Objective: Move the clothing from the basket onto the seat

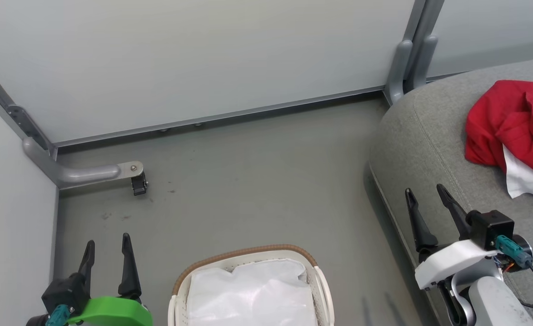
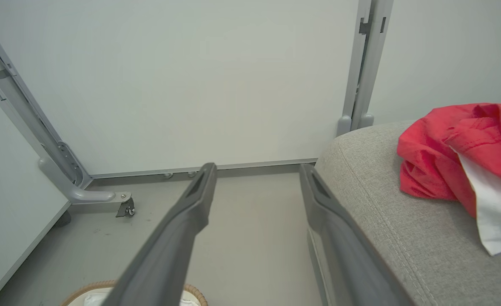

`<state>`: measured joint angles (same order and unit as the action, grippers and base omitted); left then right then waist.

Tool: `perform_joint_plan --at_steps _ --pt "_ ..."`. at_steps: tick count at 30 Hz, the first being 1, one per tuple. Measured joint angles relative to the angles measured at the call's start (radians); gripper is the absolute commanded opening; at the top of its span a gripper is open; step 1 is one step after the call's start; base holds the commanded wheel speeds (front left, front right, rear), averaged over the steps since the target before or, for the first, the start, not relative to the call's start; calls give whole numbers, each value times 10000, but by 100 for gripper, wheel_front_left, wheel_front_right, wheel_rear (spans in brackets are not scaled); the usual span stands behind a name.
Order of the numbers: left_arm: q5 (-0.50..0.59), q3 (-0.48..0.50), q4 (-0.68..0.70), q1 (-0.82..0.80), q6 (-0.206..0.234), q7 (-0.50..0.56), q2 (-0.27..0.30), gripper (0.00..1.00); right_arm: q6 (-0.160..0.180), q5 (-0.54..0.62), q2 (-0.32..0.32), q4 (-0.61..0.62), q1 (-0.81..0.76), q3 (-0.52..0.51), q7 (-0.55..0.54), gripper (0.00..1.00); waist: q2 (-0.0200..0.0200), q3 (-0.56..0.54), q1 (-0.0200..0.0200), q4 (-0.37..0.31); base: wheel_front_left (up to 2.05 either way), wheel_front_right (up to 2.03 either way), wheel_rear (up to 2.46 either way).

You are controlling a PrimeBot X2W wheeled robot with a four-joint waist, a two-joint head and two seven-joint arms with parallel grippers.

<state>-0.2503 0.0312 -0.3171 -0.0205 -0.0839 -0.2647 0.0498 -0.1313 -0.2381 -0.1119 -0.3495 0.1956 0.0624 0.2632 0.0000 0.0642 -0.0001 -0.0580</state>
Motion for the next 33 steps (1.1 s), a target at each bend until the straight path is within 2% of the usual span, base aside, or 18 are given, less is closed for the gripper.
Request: perform_joint_plan --at_steps 7,8,13,33 --pt "-92 -132 -17 213 -27 0 -2 100 -2 0 10 -38 -276 -61 0 100 0 -264 0 293 0 0 0" --pt "-100 -150 -44 249 -27 -2 -4 0 -2 0 21 -56 -300 -71 0 0 0 -290 0 331 0 0 0" --pt "-213 -121 -439 306 -27 104 -58 0 -2 -159 150 -393 -536 -59 -109 0 0 -299 0 340 0 0 0" --pt "-3643 71 -153 240 -117 1032 -61 0 -2 -3570 276 -73 -616 -479 -1043 0 0 -348 0 377 0 0 0"
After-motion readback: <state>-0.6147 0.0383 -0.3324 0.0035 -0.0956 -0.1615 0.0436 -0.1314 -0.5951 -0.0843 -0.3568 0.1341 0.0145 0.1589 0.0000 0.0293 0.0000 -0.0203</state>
